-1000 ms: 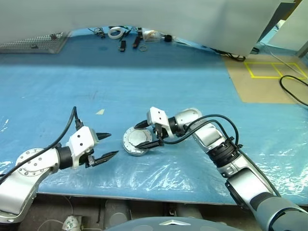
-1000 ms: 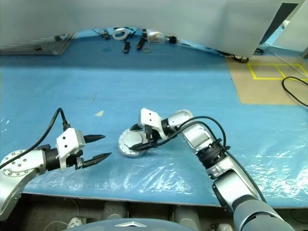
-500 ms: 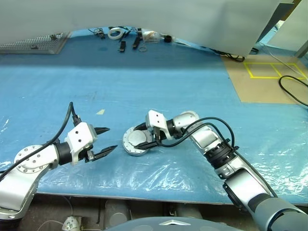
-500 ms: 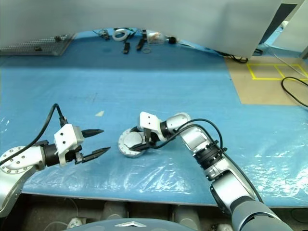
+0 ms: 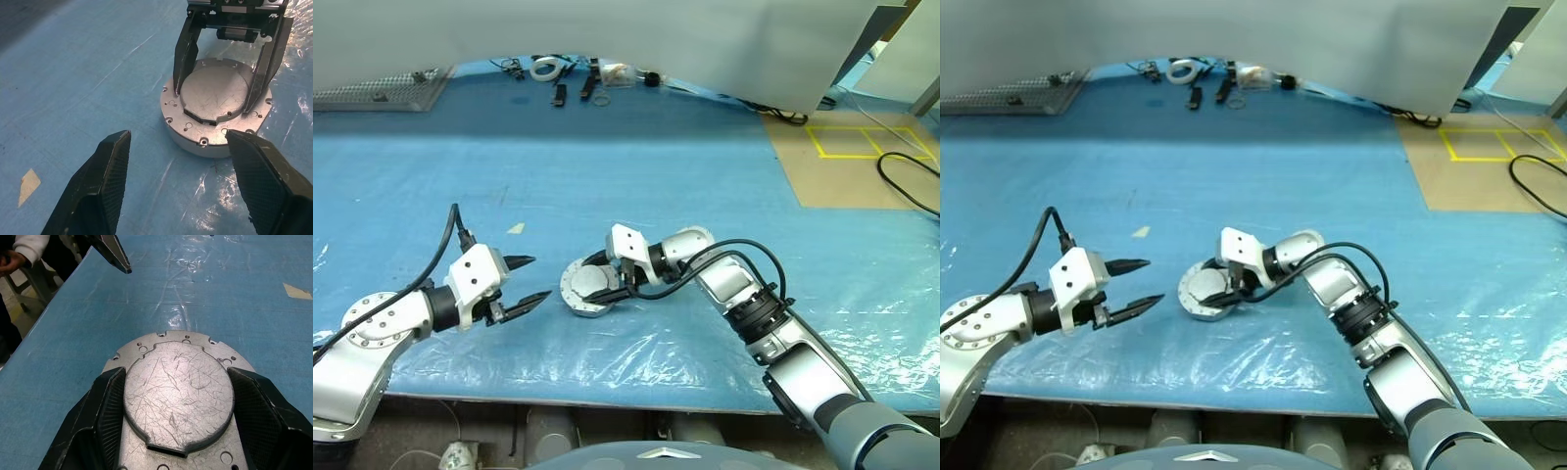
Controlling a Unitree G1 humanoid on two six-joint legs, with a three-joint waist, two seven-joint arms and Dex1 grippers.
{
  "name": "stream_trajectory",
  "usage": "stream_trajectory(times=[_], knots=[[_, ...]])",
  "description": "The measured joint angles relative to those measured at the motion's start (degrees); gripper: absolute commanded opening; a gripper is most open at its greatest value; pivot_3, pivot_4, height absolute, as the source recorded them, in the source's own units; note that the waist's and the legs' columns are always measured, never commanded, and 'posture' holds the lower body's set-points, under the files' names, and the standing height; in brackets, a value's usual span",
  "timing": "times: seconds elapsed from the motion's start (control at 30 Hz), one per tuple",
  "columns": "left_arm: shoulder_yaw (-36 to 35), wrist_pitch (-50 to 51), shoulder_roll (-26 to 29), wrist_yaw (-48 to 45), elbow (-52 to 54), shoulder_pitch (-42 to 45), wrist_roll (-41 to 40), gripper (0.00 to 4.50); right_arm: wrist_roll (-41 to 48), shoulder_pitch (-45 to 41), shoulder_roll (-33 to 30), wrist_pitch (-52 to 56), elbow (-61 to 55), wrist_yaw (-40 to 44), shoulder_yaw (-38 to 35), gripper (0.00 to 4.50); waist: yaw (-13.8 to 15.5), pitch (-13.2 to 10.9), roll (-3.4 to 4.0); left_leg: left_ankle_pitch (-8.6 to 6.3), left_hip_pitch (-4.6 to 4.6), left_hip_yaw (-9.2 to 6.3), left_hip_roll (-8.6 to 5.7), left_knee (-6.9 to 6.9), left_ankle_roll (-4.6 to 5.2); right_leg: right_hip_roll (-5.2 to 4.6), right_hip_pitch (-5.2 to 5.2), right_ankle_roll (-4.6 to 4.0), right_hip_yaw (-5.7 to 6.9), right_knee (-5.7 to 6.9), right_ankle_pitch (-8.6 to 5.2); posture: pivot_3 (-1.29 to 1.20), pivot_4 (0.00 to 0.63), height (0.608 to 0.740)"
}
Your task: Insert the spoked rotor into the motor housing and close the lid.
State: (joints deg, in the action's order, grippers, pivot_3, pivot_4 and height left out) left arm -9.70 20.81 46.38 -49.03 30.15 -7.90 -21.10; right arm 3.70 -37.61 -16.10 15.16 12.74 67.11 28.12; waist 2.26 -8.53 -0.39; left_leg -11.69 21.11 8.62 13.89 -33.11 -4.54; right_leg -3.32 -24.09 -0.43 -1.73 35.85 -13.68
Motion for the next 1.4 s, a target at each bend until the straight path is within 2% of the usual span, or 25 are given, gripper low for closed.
stream_trajectory(times=[0.63,0.77,0.97,1.07,1.3,1.33,1.4], knots=[[1.20,1.09,-0.13,0.96,0.84,0.02,0.37,3.29,-0.91,1.20,1.31,-0.82,1.48,-2.76,0.11,2.96,-0.06,0.05,-0.02,-0.01,-0.44,0.00,0.01,0.00,0.00,-0.02,0.37,-0.22,-0.07,0.00,-0.13,0.00,0.150,0.740],[7.73,-0.48,0.88,-0.72,-0.80,3.07,4.72,3.29,-0.94,0.85,1.22,-2.76,3.51,-2.48,0.17,2.96,0.06,0.05,0.05,-0.02,-0.95,0.01,-0.02,0.05,0.01,-0.11,0.88,-0.22,-0.06,-0.11,-0.16,0.00,0.150,0.740],[14.96,-1.77,-0.95,-0.92,-7.18,10.50,9.96,3.29,-1.02,0.41,1.56,-3.67,4.72,-2.58,0.22,2.96,0.06,0.08,0.09,-0.02,-1.04,0.03,-0.05,0.05,0.01,-0.12,0.91,-0.23,-0.10,-0.07,-0.16,0.00,0.150,0.740],[15.75,-1.70,-1.80,-1.42,-7.60,12.12,9.87,2.68,-1.02,0.41,1.60,-3.79,4.73,-2.41,0.21,2.96,0.01,0.09,0.09,-0.01,-1.02,0.03,-0.06,0.05,0.01,-0.10,0.91,-0.23,-0.12,-0.11,-0.16,0.00,0.150,0.740],[15.79,-1.78,-1.21,-5.79,-7.79,12.11,8.73,0.27,-1.02,0.80,1.44,-3.89,4.67,-2.66,-0.11,2.96,0.09,0.09,0.11,-0.02,-1.03,0.03,-0.07,0.07,0.01,-0.12,0.91,-0.23,-0.12,-0.11,-0.16,0.00,0.150,0.740],[15.83,-1.87,-1.22,-5.84,-7.96,12.14,8.82,0.05,-1.02,0.92,1.42,-3.90,4.61,-2.69,-0.22,2.96,0.09,0.09,0.11,-0.02,-1.03,0.03,-0.07,0.07,0.01,-0.12,0.91,-0.23,-0.12,-0.11,-0.17,0.00,0.150,0.740],[16.28,-2.22,-1.26,-5.41,-9.33,12.51,10.08,0.05,-1.02,1.11,1.35,-3.90,4.48,-2.74,-0.33,2.96,0.08,0.12,0.15,-0.02,-1.03,0.03,-0.07,0.09,0.02,-0.12,0.91,-0.23,-0.12,-0.11,-0.17,0.00,0.150,0.740]])
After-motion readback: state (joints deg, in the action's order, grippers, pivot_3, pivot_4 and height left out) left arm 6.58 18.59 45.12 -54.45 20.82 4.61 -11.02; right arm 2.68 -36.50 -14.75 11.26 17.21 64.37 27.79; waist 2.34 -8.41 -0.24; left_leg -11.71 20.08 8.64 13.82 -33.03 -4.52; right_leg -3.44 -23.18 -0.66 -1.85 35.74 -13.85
